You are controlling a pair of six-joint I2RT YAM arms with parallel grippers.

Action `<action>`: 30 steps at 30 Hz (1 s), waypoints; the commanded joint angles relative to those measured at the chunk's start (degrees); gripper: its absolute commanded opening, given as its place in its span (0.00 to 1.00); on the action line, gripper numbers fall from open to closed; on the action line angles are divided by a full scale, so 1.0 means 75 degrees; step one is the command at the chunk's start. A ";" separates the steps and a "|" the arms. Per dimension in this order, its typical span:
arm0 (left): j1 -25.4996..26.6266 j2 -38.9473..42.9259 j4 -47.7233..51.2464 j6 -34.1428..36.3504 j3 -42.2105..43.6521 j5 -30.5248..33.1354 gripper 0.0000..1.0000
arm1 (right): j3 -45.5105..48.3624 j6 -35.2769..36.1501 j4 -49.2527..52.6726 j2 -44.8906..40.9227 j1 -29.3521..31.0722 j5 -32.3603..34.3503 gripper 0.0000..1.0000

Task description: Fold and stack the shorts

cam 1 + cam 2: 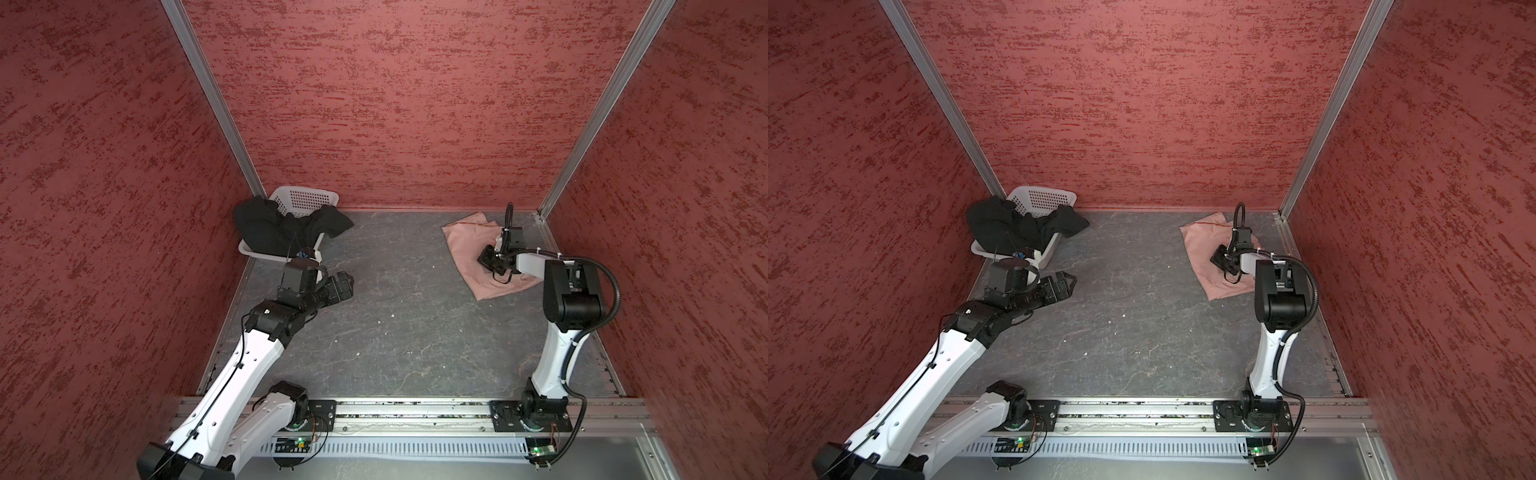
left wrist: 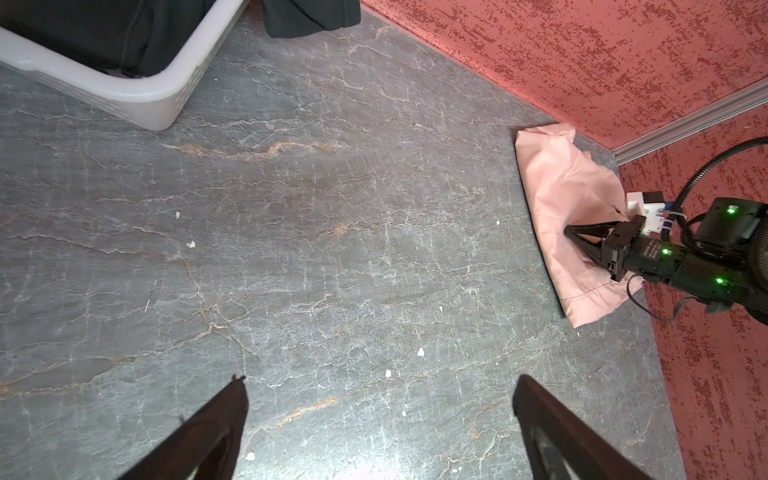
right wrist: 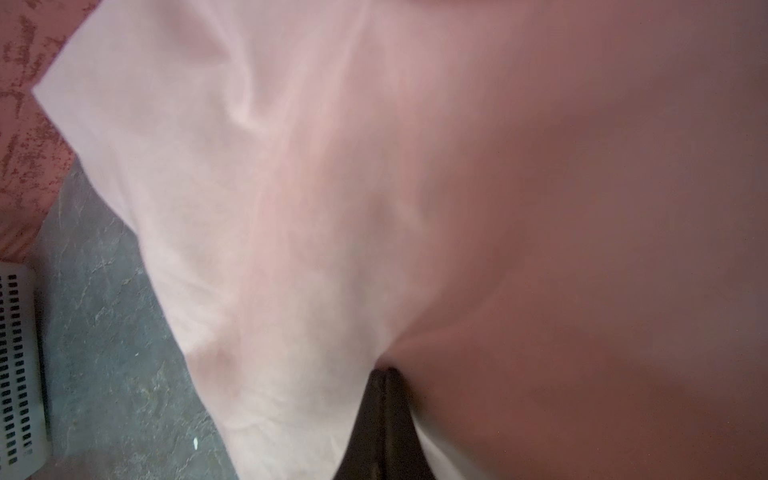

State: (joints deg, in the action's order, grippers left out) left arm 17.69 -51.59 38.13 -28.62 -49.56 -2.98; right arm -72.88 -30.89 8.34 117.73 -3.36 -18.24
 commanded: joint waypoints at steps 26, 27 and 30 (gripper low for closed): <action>-0.0133 -0.0200 0.0422 0.0632 -0.0735 0.0906 0.99 | -0.1679 0.1391 0.1419 -0.0272 -0.1182 -0.0211 0.22; -0.0231 -0.0281 0.0505 0.0701 -0.0880 0.1084 0.99 | -0.1352 0.1260 0.1367 -0.0482 -0.1199 -0.0170 0.21; -0.0671 -0.0633 0.0756 0.0913 -0.1504 0.1252 0.99 | -0.0302 0.0803 0.0883 -0.0884 -0.1239 -0.0379 0.17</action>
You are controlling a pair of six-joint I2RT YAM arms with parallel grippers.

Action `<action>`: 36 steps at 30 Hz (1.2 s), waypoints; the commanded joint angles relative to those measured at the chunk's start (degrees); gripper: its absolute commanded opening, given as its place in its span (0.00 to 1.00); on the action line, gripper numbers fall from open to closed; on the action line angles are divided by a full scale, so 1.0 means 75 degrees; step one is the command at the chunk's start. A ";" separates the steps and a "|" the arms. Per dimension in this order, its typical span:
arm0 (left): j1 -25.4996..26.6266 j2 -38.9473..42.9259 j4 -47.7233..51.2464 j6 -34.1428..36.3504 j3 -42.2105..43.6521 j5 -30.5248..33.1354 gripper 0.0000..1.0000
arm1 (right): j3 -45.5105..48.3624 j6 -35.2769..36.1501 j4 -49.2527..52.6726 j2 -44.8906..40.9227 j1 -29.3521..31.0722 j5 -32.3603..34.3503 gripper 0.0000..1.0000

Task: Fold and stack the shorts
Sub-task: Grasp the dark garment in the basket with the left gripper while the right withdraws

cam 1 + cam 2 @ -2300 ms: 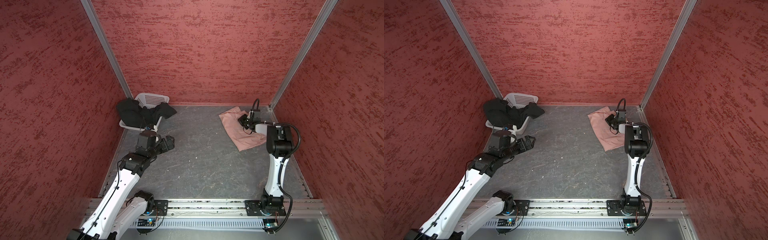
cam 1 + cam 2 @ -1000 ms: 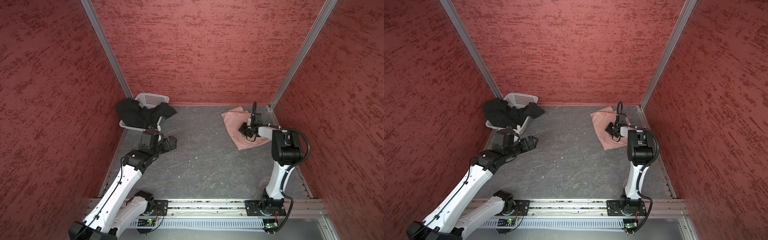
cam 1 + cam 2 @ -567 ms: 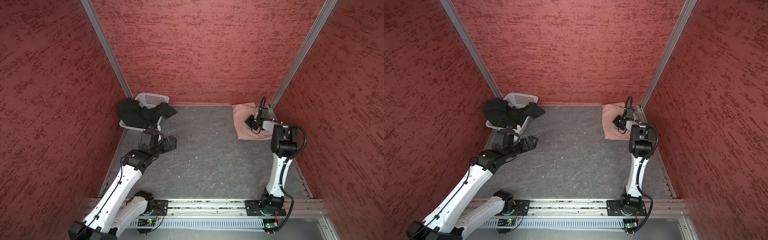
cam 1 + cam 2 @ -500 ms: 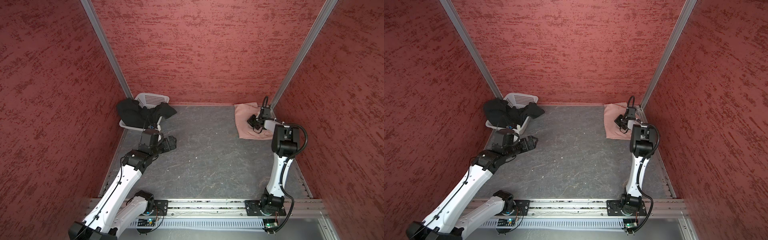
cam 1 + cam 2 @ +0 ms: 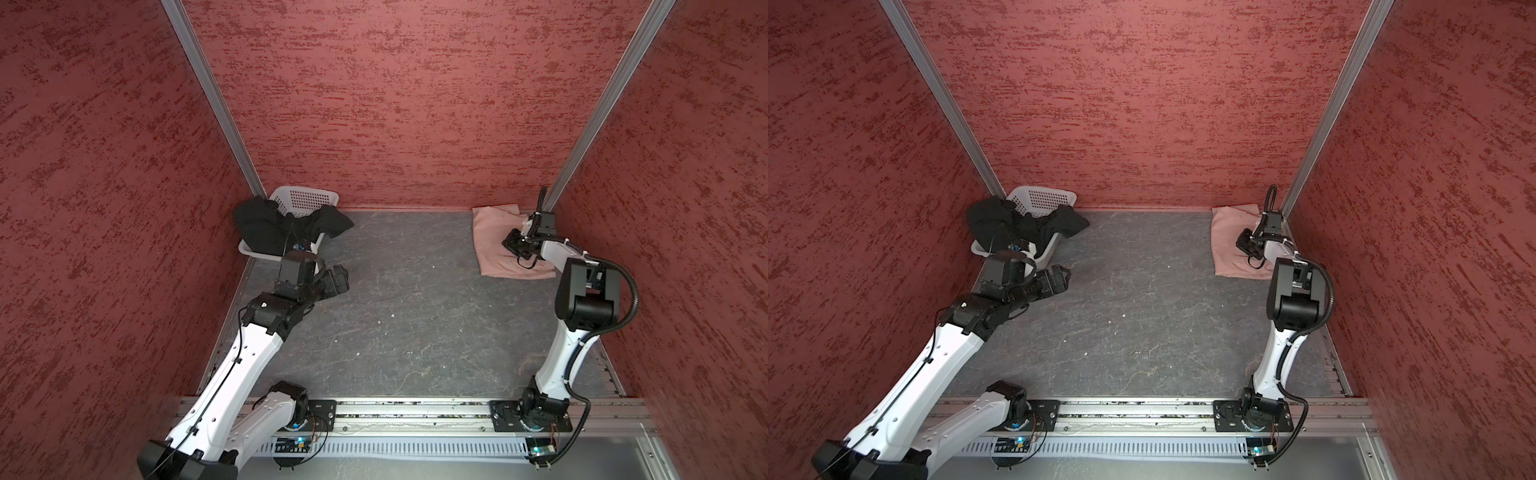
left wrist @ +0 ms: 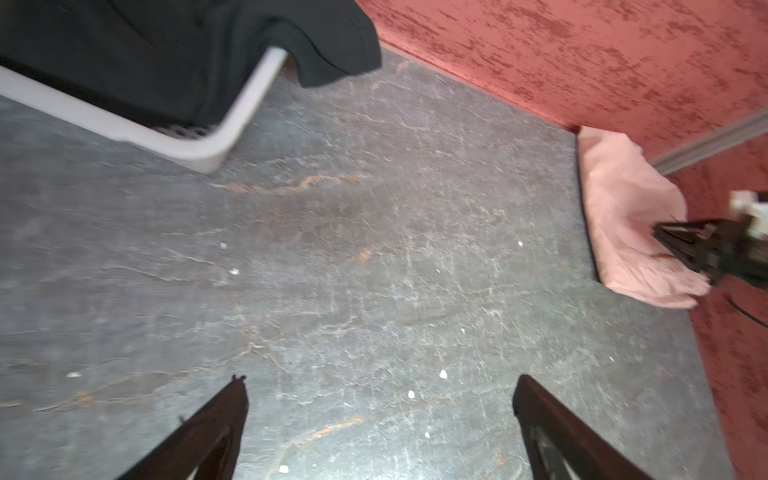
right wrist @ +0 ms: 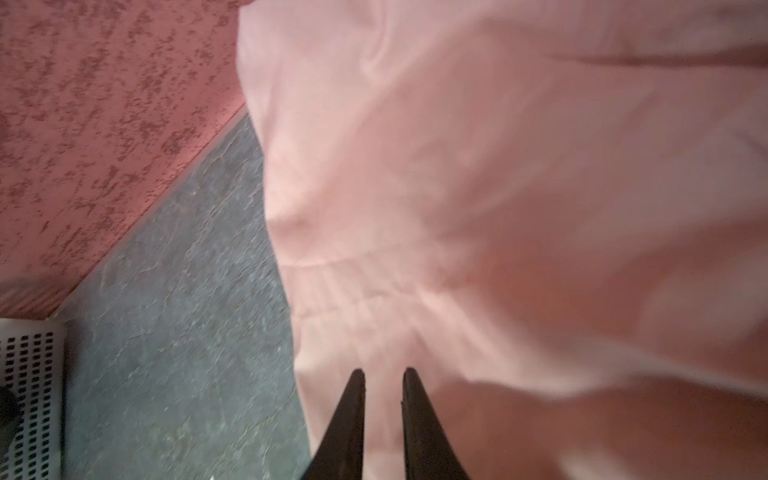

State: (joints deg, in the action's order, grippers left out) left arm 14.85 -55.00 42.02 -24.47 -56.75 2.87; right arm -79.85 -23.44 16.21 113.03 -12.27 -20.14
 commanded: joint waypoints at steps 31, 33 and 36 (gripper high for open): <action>-0.2605 -0.4811 0.0423 0.1935 -0.4208 0.0689 0.99 | 0.2874 0.0605 -0.1655 -0.3920 0.1633 -0.1902 0.41; -0.2638 -0.5457 0.0409 0.2028 -0.4646 0.0814 0.99 | 0.3486 0.0358 -0.2299 -0.4665 0.2177 -0.2212 0.44; -0.2668 -0.6444 0.0441 0.2218 -0.5302 0.0859 0.99 | 0.4280 0.0041 -0.3025 -0.5442 0.3060 -0.2265 0.49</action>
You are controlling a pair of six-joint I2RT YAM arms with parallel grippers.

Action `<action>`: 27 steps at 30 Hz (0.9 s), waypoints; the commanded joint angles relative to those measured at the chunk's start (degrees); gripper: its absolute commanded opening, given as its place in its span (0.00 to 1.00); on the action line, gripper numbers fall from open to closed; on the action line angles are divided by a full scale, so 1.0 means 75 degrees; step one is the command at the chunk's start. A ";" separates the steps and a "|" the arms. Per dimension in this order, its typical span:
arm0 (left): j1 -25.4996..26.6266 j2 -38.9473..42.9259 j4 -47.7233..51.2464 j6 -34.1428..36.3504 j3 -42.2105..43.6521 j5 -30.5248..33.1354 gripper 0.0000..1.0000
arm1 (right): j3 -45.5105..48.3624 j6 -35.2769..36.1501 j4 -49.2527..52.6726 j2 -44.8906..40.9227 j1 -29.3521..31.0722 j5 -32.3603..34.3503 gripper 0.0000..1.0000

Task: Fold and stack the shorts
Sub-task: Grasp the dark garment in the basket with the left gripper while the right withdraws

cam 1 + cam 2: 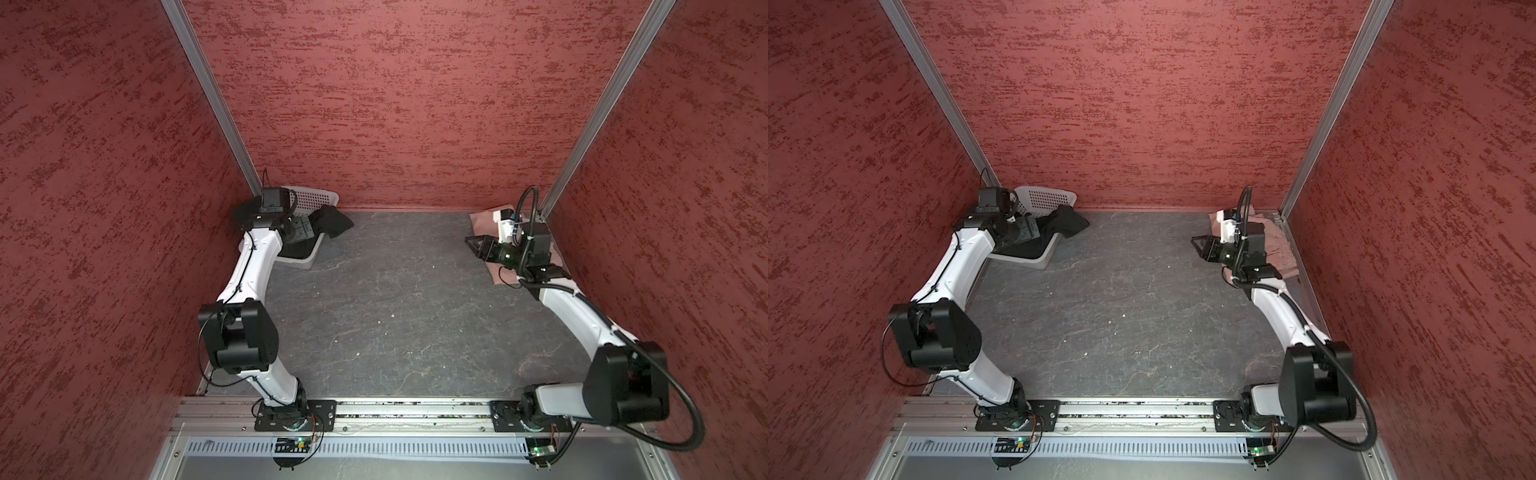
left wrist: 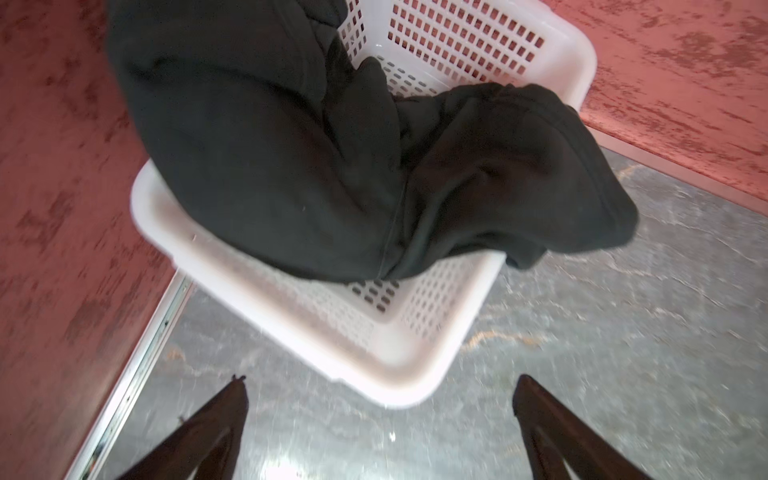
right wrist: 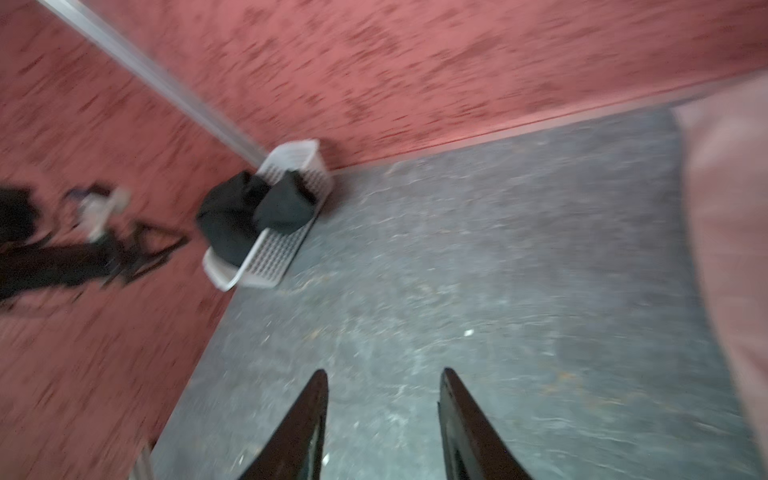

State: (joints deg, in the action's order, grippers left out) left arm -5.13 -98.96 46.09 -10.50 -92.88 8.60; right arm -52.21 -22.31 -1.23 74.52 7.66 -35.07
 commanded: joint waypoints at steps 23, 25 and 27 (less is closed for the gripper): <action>-0.0649 -0.4088 0.1107 0.0547 -0.3346 -0.0240 0.99 | 0.1206 -0.0539 -0.1149 -0.0625 0.1495 0.0081 0.54; -0.0664 -0.4145 0.0968 0.0559 -0.3285 -0.0174 0.99 | 0.1213 -0.0553 -0.1093 -0.0672 0.1498 0.0187 0.54; -0.0674 -0.4300 0.0997 0.0617 -0.3394 -0.0045 1.00 | 0.1163 -0.0523 -0.0931 -0.0712 0.1507 0.0382 0.54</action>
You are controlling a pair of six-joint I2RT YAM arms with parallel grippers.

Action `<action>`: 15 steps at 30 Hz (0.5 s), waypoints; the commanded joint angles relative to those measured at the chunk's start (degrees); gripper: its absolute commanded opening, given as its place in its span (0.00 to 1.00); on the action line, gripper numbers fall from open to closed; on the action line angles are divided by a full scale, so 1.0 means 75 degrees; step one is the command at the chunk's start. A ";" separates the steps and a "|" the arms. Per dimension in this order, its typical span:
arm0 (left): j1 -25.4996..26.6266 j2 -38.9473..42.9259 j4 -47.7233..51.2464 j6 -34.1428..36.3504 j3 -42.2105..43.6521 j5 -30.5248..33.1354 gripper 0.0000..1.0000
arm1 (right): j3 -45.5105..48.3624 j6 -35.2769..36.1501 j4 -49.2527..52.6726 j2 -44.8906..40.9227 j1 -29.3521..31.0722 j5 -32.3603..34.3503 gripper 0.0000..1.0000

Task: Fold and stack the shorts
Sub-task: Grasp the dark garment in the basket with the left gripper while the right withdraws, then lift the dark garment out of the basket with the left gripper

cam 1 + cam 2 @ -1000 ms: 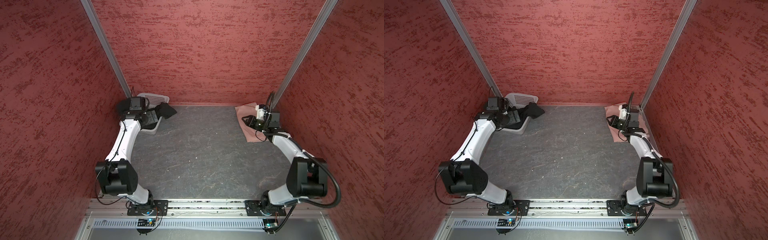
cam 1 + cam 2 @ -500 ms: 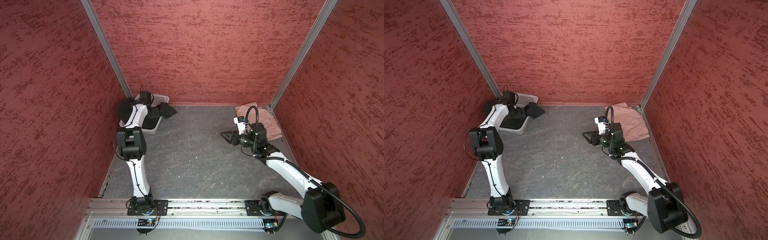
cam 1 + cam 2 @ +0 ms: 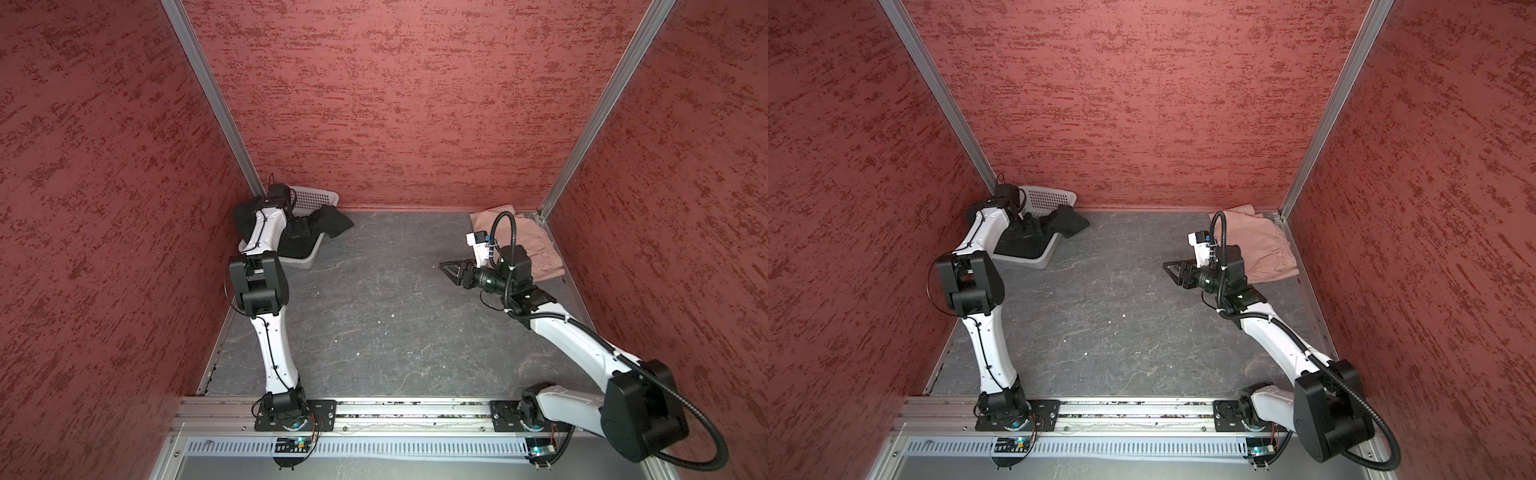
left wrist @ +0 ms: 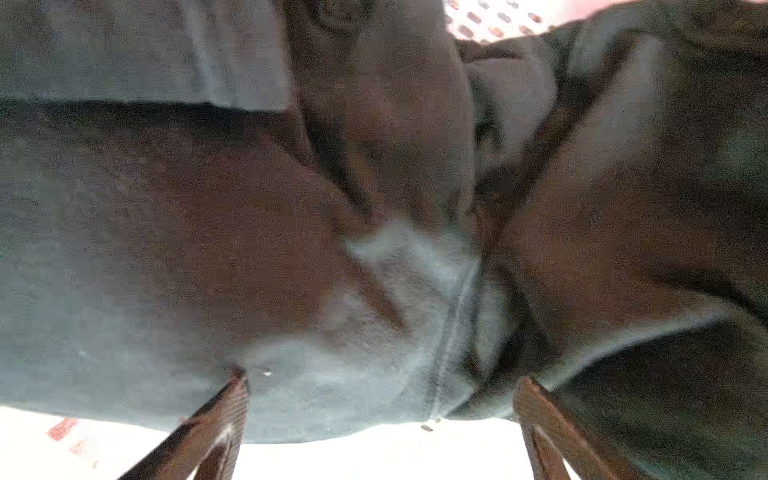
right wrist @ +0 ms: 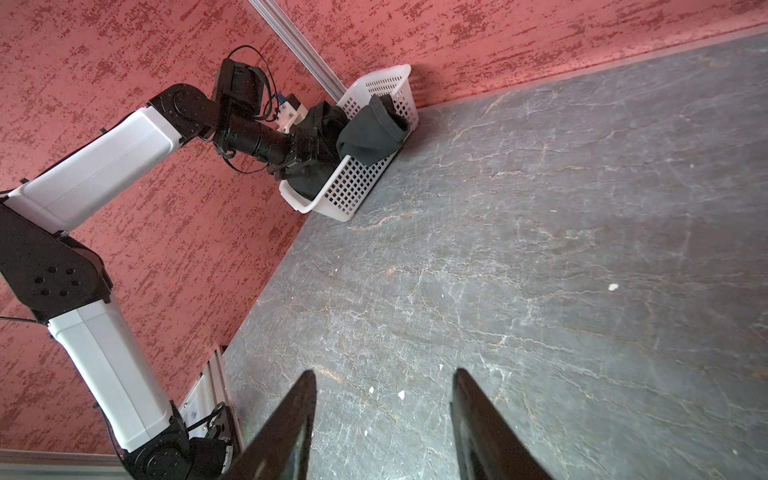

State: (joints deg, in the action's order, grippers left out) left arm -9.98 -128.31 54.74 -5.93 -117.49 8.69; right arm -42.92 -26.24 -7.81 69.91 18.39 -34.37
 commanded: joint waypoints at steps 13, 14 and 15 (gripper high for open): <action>0.0084 -0.1135 -0.0160 0.0236 -0.0362 0.0394 0.87 | 0.0000 -0.0244 0.0006 -0.0354 0.0082 0.0708 0.55; 0.0077 -0.1138 -0.0286 0.0258 -0.0278 0.0348 0.80 | -0.0053 -0.0211 0.0124 -0.0388 0.0087 0.0748 0.56; 0.0071 -0.1185 -0.0334 0.0267 -0.0252 0.0252 0.71 | -0.0078 -0.0191 0.0199 -0.0440 0.0090 0.0793 0.57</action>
State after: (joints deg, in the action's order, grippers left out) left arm -9.30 -135.68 54.41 -4.49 -120.90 11.29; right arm -42.54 -27.83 -7.20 68.01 18.61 -30.11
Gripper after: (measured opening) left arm 0.767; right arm 0.566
